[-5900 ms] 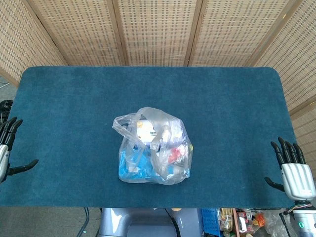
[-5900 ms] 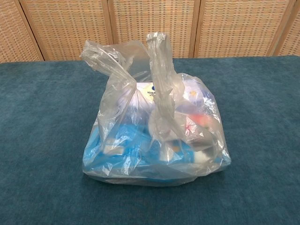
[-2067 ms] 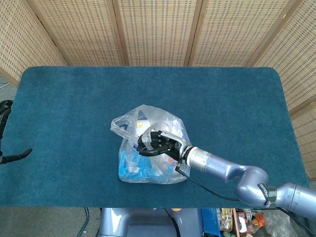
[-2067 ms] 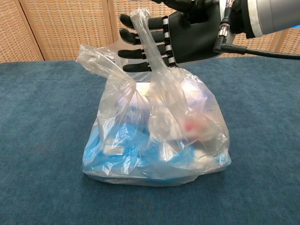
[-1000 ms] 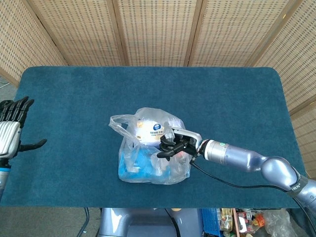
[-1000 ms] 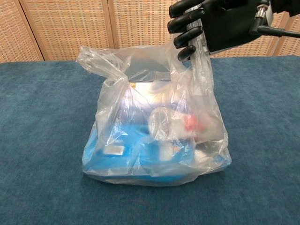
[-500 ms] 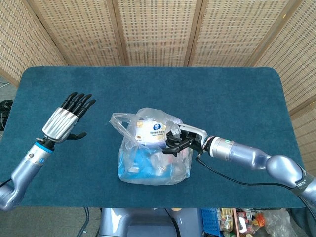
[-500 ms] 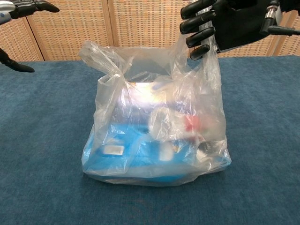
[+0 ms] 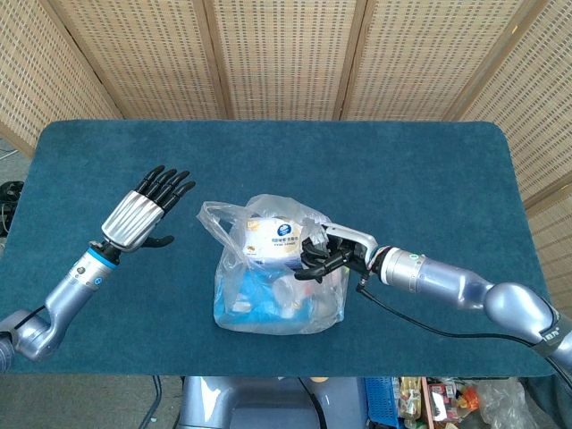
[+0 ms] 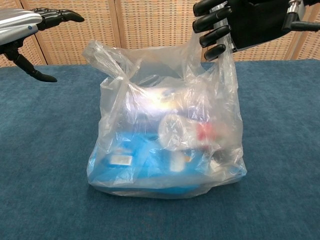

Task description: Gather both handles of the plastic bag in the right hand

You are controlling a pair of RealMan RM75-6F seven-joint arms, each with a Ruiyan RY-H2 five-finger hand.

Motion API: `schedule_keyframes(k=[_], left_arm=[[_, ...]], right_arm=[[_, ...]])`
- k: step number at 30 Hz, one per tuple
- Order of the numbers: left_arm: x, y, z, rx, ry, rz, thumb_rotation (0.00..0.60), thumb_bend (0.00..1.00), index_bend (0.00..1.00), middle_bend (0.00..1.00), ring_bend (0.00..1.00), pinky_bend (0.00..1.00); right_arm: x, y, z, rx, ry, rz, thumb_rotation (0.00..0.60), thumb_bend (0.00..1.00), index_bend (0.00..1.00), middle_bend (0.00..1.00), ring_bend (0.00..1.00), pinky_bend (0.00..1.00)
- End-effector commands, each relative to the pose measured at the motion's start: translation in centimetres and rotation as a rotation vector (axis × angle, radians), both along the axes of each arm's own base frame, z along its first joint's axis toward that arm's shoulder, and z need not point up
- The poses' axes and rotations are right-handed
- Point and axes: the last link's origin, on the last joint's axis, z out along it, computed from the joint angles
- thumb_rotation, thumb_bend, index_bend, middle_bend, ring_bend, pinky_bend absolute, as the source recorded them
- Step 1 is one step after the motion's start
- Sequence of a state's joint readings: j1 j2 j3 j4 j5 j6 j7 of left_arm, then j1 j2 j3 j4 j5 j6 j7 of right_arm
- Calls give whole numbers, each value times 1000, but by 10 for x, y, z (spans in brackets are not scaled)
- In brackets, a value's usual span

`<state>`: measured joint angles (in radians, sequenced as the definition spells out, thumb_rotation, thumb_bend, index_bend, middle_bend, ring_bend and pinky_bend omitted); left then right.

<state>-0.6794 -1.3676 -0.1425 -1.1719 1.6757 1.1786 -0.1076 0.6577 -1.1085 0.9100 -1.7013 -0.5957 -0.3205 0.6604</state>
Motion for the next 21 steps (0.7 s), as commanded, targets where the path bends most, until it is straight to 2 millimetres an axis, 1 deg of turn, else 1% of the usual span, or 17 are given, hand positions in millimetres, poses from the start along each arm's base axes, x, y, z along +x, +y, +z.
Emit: schedule_keyframes(k=[1,5,11,16,21], left_arm=[[10,3,-3,10,16,-45,600,93,5,0,0,0],[22,7,-13,6,-20,-75,600,160,52,0,0,0],[38,12,-28,-14,-97,-88,600,227,135,0,0,0],[51,18,-41,-14,-115,-92,600,256,177,0,0,0],[63,20,-54,-29,-135,-81,600,288,239,0,0,0]], right_arm=[[1,1,-2,5,4,0,600,0,877,852,758,649],[1,1,-4,9,11,2,600,0,878,851,758,649],[1,2,-5,12,20,6,600,0,877,852,758,649],[1,1,-5,15,20,4,600,0,878,852,758,649],[1,2,-6,21,22,11,600,0,878,852,758,649]])
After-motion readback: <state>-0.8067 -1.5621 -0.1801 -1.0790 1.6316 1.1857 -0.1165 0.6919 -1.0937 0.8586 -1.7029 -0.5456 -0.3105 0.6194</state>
